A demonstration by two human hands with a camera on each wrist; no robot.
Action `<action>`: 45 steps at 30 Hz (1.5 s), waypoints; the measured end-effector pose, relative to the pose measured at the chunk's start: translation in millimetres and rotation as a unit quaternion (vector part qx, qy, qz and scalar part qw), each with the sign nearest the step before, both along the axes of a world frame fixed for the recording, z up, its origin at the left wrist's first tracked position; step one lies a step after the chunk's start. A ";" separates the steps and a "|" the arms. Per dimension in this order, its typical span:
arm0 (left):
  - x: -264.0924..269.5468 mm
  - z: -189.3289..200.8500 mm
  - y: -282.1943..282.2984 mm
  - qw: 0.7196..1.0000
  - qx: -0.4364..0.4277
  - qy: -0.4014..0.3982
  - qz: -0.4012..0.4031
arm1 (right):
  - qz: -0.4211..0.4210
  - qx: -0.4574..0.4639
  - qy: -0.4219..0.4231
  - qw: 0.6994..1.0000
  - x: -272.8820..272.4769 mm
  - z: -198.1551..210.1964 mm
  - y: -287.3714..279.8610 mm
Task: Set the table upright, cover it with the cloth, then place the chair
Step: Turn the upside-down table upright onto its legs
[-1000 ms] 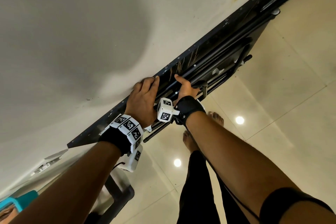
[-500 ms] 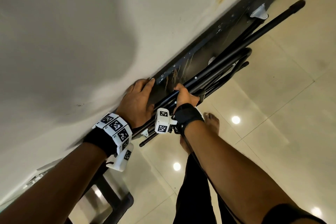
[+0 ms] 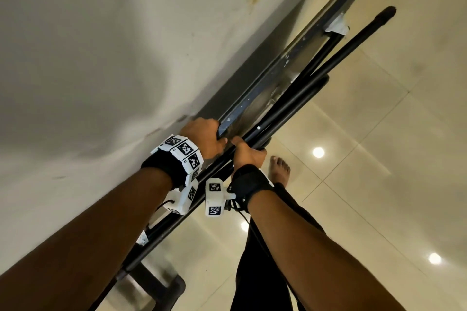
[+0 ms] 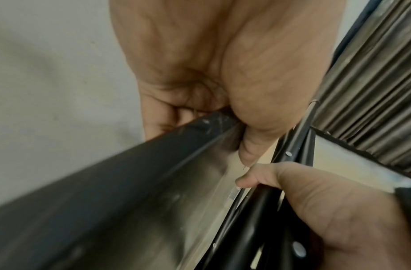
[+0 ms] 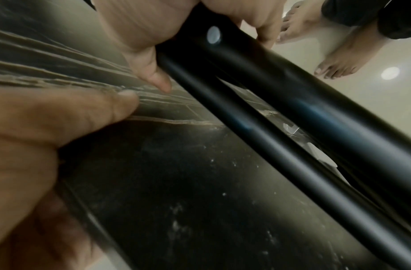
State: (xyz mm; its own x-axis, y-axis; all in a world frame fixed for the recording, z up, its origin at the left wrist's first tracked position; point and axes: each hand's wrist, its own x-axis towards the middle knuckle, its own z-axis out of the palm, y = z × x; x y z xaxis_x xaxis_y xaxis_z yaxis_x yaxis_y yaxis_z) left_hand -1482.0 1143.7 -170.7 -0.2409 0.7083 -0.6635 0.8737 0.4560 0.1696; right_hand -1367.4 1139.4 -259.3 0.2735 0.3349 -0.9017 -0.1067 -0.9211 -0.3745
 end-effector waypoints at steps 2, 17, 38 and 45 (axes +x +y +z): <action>4.8 -0.8 8.8 1.000 -0.020 0.013 -0.014 | -0.014 0.000 0.006 1.000 1.7 -2.6 -0.5; 25.3 8.9 12.9 0.996 -0.083 -0.019 -0.011 | -0.029 -0.008 0.032 0.999 3.0 1.0 -3.1; 117.3 116.2 31.5 0.975 -0.080 -0.061 -0.197 | -0.174 -0.001 -0.006 0.985 98.1 105.0 -18.4; 212.2 145.9 32.7 0.940 -0.106 -0.068 -0.318 | -0.313 0.002 -0.019 0.950 183.0 153.7 -43.6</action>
